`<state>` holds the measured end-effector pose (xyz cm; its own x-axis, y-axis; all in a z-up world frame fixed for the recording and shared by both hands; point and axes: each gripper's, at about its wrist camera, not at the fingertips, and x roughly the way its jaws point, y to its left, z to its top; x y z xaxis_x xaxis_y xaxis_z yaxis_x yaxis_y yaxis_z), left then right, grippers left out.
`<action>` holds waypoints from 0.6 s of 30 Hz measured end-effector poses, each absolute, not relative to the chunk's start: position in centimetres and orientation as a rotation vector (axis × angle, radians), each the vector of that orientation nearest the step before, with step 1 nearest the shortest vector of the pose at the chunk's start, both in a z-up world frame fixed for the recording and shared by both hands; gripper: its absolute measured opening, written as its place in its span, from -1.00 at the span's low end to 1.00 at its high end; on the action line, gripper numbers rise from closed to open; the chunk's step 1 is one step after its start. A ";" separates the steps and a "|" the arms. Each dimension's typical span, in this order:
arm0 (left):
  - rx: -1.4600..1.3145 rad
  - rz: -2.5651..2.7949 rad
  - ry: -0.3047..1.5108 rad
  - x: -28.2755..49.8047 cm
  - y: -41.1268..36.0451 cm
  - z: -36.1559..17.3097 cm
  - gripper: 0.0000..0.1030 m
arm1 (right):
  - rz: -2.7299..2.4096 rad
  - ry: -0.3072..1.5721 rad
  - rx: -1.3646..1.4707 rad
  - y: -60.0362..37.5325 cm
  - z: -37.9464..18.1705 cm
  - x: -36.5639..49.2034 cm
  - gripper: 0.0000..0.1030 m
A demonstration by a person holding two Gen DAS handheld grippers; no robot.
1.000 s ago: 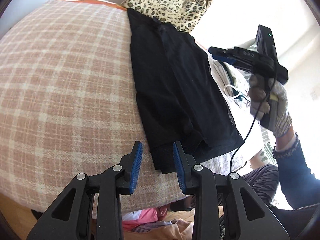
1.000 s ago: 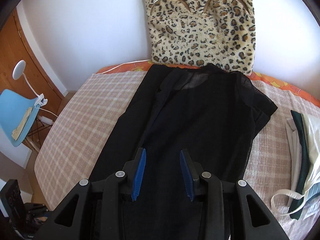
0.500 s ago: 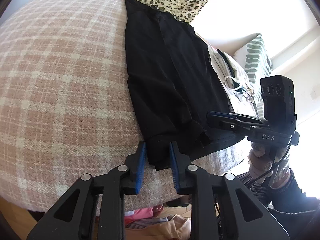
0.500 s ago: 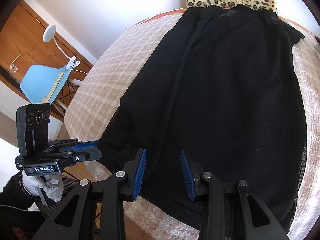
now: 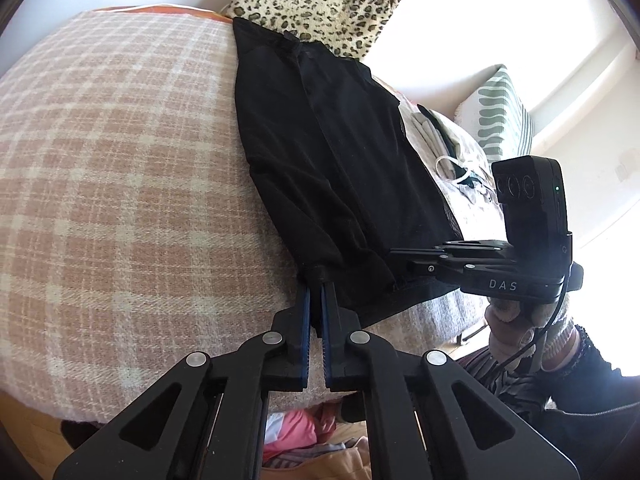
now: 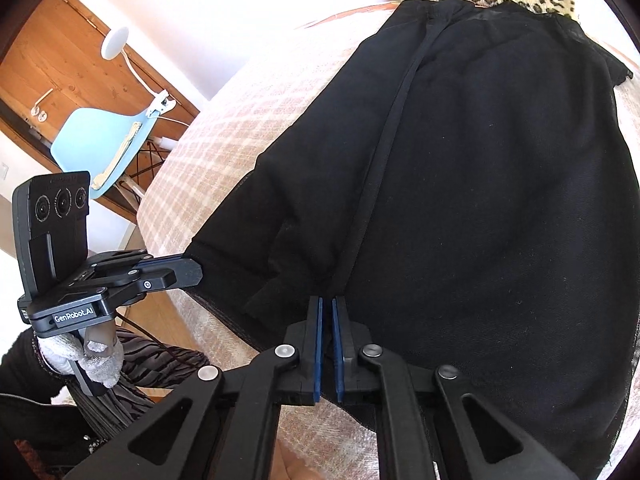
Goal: Fold small clothes
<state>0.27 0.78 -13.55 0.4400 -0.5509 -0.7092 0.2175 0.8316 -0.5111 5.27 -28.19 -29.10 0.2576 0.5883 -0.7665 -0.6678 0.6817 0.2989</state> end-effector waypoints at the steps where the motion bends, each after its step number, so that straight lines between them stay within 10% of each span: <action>1: -0.370 -0.489 1.012 0.0 1.0 -13.8 -0.94 | 0.856 0.991 -0.080 -28.7 -29.0 5.4 -0.97; 13: -0.325 -0.455 1.073 -0.4 1.2 -15.2 -0.91 | 0.881 0.973 -0.176 -27.9 -28.9 4.3 -0.96; 18: -0.310 -0.391 1.064 -1.2 1.5 -14.7 -0.78 | 0.886 0.957 -0.194 -28.3 -28.3 3.8 -0.40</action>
<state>-1.17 1.52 -14.70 0.4287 -0.4536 -0.7813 0.1597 0.8892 -0.4287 3.78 -28.31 -28.35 0.2661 0.5704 -0.7771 -0.7308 0.6451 0.2232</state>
